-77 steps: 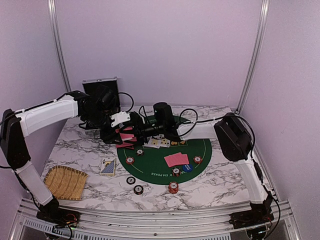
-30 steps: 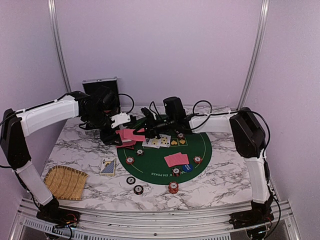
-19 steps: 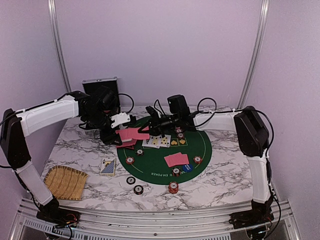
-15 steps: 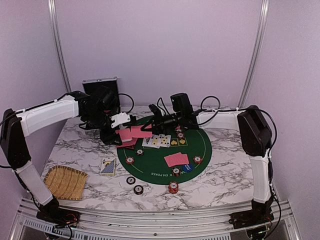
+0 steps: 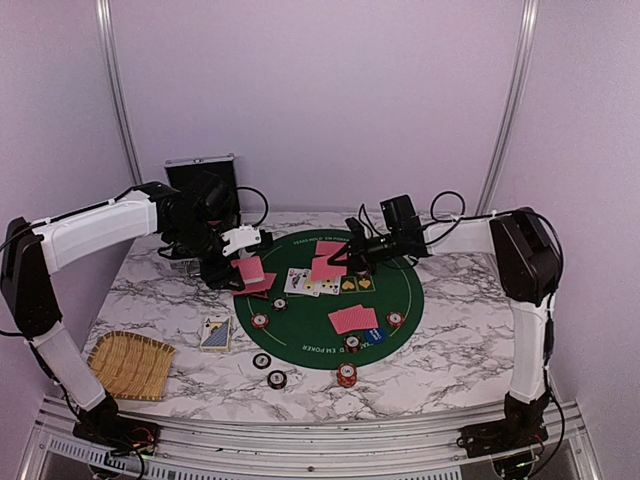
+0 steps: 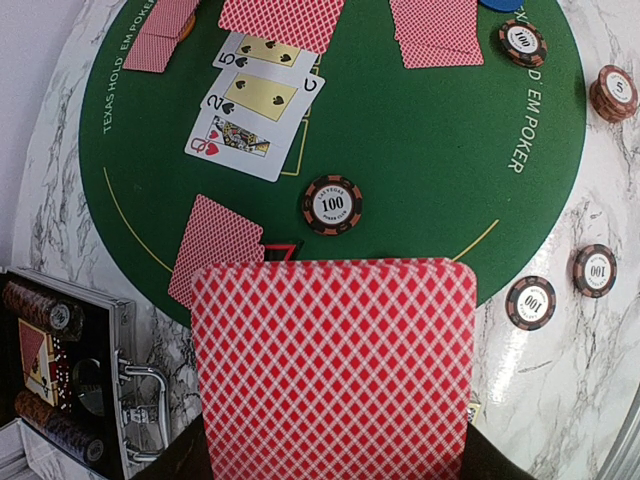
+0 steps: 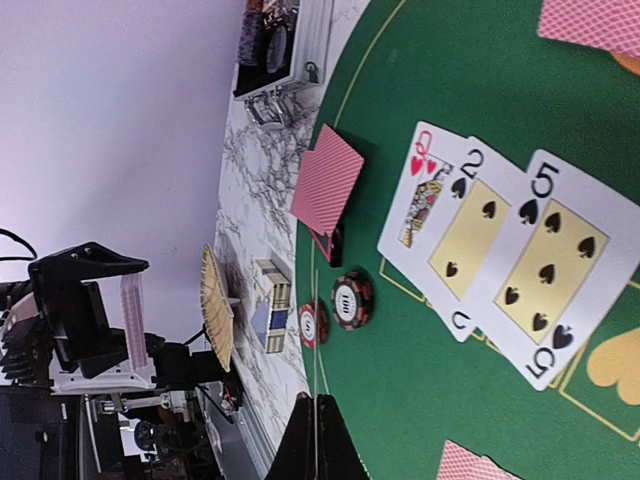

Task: Distribute texas hold em gaming equipment
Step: Place the poker card in the community card area.

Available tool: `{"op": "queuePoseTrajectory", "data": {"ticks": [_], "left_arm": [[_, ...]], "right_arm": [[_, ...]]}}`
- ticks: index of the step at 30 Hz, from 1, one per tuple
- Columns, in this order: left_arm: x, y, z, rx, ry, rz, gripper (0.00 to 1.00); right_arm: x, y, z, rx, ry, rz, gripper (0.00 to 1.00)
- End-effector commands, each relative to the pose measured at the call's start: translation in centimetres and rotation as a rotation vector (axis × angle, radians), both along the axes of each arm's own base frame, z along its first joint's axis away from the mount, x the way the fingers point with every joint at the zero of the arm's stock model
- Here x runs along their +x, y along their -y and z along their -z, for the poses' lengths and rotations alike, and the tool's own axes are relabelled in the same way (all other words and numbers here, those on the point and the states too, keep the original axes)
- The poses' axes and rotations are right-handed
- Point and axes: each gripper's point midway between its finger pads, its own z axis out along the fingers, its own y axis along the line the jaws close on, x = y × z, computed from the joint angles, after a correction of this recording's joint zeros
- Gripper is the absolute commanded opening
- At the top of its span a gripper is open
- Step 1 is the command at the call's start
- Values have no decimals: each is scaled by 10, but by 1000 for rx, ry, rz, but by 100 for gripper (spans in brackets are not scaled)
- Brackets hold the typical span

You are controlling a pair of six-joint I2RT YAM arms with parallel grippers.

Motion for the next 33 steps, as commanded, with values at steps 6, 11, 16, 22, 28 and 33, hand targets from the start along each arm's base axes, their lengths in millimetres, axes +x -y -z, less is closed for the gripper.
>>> {"op": "queuePoseTrajectory", "data": {"ticks": [6, 11, 16, 22, 28, 33], "left_arm": [[3, 4, -11, -25, 27, 5, 0], [3, 5, -11, -27, 25, 5, 0], [3, 4, -10, -25, 24, 6, 0], [3, 4, -9, -23, 21, 8, 0], [3, 5, -8, -23, 19, 7, 0], [4, 5, -8, -23, 17, 5, 0]], "right_arm": [[30, 21, 44, -175, 60, 45, 0], [38, 21, 61, -216, 52, 48, 0], [41, 26, 74, -260, 57, 49, 1], [44, 35, 78, -331, 97, 61, 19], [46, 42, 74, -382, 131, 61, 32], [46, 47, 71, -428, 153, 56, 39]]}}
